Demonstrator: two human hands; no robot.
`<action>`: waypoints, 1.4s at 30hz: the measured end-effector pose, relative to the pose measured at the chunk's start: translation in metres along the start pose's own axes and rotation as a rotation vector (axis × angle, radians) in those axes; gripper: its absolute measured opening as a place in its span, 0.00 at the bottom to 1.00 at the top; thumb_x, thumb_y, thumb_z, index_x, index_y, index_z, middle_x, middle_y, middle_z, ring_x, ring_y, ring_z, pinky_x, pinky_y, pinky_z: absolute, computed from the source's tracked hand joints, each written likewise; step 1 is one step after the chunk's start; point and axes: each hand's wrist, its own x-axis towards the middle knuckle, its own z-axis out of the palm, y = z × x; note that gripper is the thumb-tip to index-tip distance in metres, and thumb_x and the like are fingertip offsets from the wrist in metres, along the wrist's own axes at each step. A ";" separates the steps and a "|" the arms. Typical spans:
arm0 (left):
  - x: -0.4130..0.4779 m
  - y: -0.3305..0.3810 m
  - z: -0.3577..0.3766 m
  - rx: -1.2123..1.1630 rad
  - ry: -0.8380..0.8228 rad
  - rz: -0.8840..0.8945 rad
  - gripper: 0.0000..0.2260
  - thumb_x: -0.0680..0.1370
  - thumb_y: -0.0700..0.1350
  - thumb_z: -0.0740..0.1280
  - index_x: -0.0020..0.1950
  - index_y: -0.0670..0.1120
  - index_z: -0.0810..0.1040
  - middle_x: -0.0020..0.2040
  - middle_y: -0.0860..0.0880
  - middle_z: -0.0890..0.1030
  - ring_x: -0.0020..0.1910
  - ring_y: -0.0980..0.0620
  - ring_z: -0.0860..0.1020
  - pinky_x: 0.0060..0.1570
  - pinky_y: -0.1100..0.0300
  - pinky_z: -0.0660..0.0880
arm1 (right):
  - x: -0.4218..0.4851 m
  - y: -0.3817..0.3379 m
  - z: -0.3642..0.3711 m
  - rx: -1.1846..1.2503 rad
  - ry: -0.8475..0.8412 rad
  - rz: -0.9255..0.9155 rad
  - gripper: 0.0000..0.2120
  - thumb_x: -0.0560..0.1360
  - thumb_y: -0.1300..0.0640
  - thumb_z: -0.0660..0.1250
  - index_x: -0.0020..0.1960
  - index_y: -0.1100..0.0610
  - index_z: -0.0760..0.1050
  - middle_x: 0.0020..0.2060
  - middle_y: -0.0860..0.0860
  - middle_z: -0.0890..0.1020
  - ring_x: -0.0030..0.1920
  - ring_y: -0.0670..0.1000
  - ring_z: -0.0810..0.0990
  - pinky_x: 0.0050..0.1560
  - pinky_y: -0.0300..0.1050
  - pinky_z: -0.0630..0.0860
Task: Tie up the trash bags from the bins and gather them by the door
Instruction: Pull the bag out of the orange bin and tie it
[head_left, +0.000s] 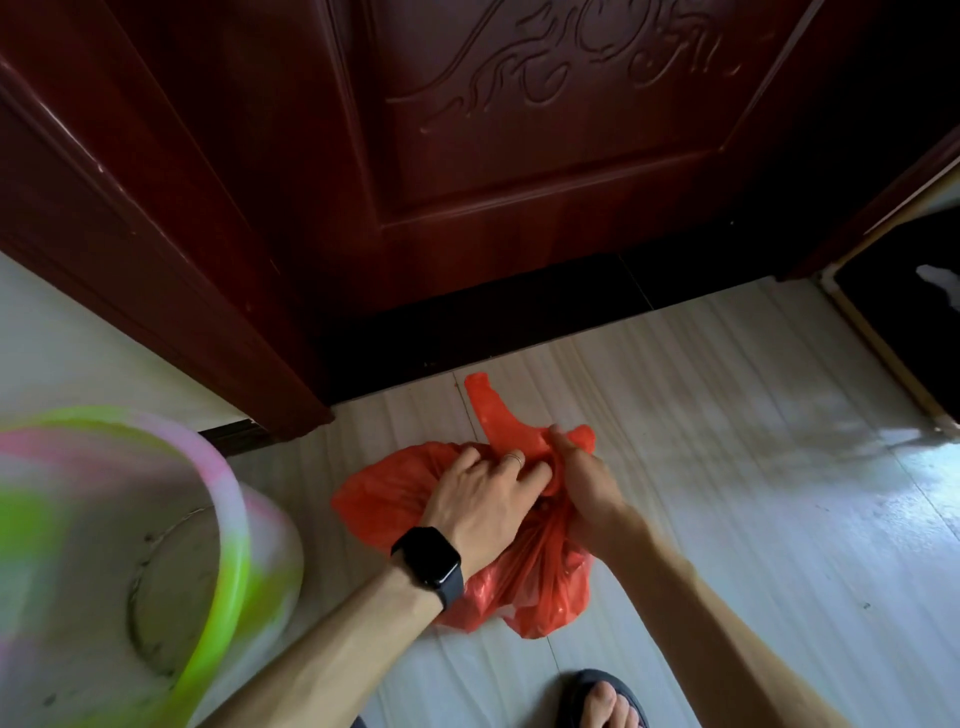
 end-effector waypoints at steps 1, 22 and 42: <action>-0.003 0.000 0.002 -0.068 -0.004 -0.002 0.13 0.74 0.44 0.61 0.56 0.51 0.78 0.46 0.47 0.83 0.34 0.47 0.82 0.44 0.54 0.77 | 0.002 -0.001 -0.002 0.030 0.039 0.018 0.22 0.79 0.43 0.63 0.50 0.62 0.82 0.38 0.60 0.83 0.38 0.59 0.82 0.42 0.52 0.79; 0.027 -0.051 -0.027 -1.564 -0.882 -0.865 0.09 0.78 0.48 0.67 0.43 0.42 0.79 0.33 0.47 0.80 0.32 0.51 0.78 0.40 0.57 0.76 | -0.008 -0.005 -0.026 -0.200 -0.456 -0.126 0.12 0.68 0.63 0.76 0.49 0.65 0.79 0.44 0.61 0.83 0.45 0.59 0.83 0.52 0.56 0.80; 0.030 -0.034 -0.033 -1.234 -0.505 -0.761 0.26 0.80 0.67 0.49 0.72 0.58 0.71 0.54 0.47 0.84 0.37 0.52 0.79 0.71 0.51 0.66 | -0.022 -0.002 -0.012 -0.237 -0.010 -0.466 0.07 0.78 0.55 0.69 0.52 0.55 0.84 0.48 0.51 0.87 0.51 0.50 0.86 0.57 0.51 0.81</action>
